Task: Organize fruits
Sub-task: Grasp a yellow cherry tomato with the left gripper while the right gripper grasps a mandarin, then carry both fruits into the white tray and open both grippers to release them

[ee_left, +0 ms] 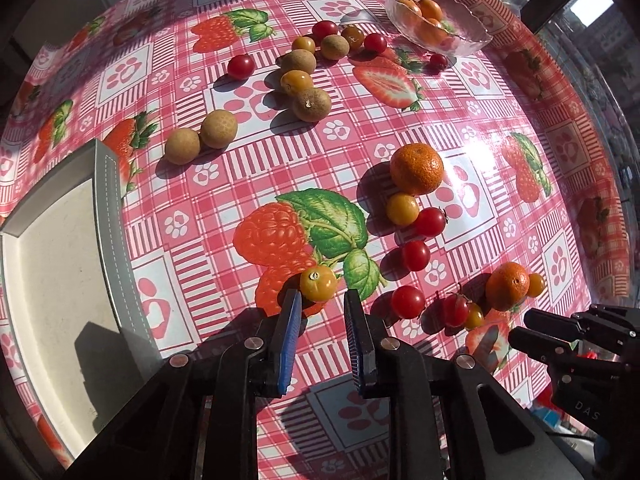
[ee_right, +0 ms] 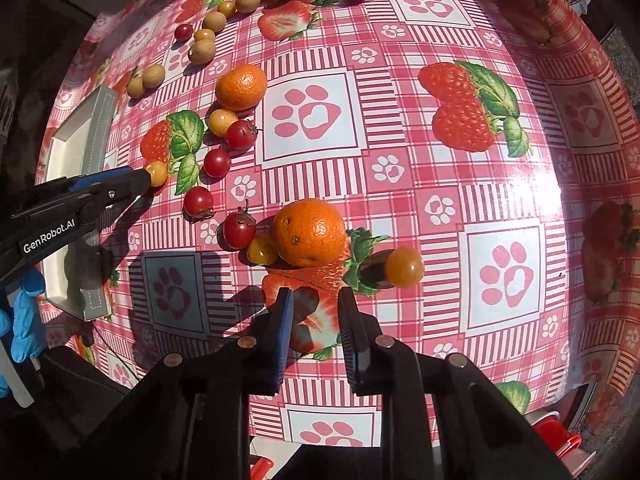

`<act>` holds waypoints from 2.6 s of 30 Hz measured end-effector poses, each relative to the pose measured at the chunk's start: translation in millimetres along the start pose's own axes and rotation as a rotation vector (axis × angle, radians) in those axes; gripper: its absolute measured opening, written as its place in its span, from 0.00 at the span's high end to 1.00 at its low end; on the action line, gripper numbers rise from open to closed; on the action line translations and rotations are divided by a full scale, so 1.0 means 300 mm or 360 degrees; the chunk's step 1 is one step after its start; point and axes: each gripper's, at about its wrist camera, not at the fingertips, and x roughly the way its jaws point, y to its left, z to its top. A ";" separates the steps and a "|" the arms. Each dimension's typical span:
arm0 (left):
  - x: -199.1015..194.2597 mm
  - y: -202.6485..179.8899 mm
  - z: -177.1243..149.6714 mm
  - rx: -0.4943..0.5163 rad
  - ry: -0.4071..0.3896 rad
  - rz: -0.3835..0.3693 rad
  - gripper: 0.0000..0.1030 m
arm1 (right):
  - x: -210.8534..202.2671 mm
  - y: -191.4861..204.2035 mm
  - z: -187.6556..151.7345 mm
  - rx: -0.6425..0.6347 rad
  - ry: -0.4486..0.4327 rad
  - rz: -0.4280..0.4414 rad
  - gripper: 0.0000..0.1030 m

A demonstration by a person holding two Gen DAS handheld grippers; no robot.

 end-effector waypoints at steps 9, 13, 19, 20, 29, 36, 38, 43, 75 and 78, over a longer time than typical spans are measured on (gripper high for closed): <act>0.027 0.023 0.019 -0.0043 -0.0024 0.0040 0.76 | -0.016 -0.022 0.086 0.0082 -0.0084 0.0010 0.32; 0.031 0.016 0.064 -0.0031 -0.0047 0.0032 0.76 | -0.007 -0.017 0.133 0.0107 -0.0086 0.0105 0.32; 0.074 -0.037 0.110 0.0029 -0.0033 0.0023 0.72 | 0.066 0.050 0.164 0.0035 -0.0012 0.0106 0.44; 0.089 -0.055 0.121 0.0042 -0.0026 0.0035 0.72 | 0.066 0.051 0.164 0.0038 -0.0024 0.0107 0.49; 0.121 -0.072 0.153 0.0050 -0.0029 -0.0005 0.79 | 0.034 0.025 0.143 0.0052 -0.0039 0.0153 0.62; -0.001 0.020 0.087 -0.0021 -0.0080 -0.0059 0.79 | -0.022 0.007 0.120 0.0088 -0.0065 0.0200 0.61; -0.044 0.050 0.068 -0.0040 -0.0106 -0.0072 0.79 | -0.035 0.018 0.120 0.0080 -0.0068 0.0209 0.61; -0.132 0.136 0.005 -0.0119 -0.0179 -0.0080 0.79 | -0.071 0.098 0.129 -0.0004 -0.0079 0.0226 0.61; -0.021 0.843 -0.129 -0.0600 -0.0119 0.0259 0.78 | 0.231 1.026 0.416 -0.0583 0.0069 0.0174 0.61; -0.018 0.846 -0.137 -0.0593 -0.0113 0.0292 0.68 | 0.232 1.035 0.410 -0.0594 0.0075 0.0153 0.61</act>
